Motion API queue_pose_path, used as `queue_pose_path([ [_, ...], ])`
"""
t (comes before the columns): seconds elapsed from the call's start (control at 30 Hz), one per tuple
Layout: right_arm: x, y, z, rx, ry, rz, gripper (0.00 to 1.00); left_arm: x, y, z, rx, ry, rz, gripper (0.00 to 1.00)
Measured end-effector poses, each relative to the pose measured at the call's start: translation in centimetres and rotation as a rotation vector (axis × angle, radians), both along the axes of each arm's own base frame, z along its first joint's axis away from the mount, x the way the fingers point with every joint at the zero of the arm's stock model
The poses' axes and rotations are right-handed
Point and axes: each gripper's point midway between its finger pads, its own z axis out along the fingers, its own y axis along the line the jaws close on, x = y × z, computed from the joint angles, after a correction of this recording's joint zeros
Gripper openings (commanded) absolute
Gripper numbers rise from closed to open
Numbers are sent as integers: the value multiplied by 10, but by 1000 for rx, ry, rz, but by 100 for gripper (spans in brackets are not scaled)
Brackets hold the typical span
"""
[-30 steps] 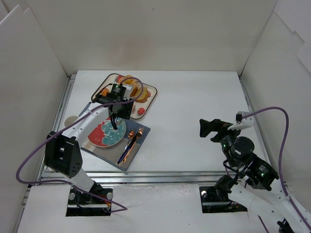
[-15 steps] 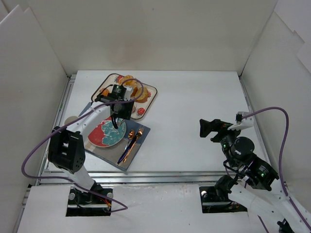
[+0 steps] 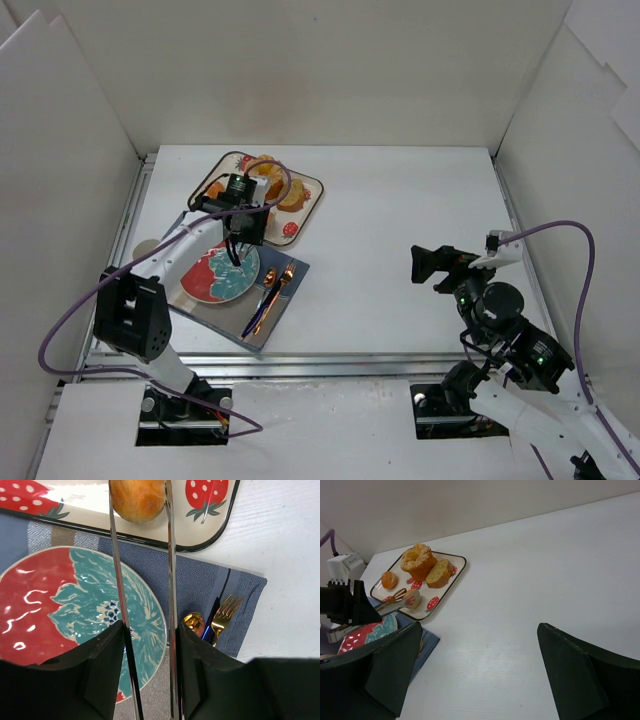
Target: Place the bread
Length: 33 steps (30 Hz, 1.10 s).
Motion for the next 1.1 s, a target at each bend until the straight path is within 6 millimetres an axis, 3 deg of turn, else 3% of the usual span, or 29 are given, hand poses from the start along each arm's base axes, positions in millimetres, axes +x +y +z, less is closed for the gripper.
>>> queue_pose_path([
  [0.23, -1, 0, 1, 4, -3, 5, 98, -16, 9, 45, -23, -108, 59, 35],
  [0.37, -3, 1, 2, 9, -7, 14, 98, -46, 24, 57, -53, -160, 122, 36],
  [0.67, -4, 5, 1, 9, -2, 40, 98, -108, 63, 23, -21, -94, 289, 35],
  [1.1, -4, 5, 0, 6, 1, 39, 98, -142, 76, 7, -2, -51, 361, 37],
])
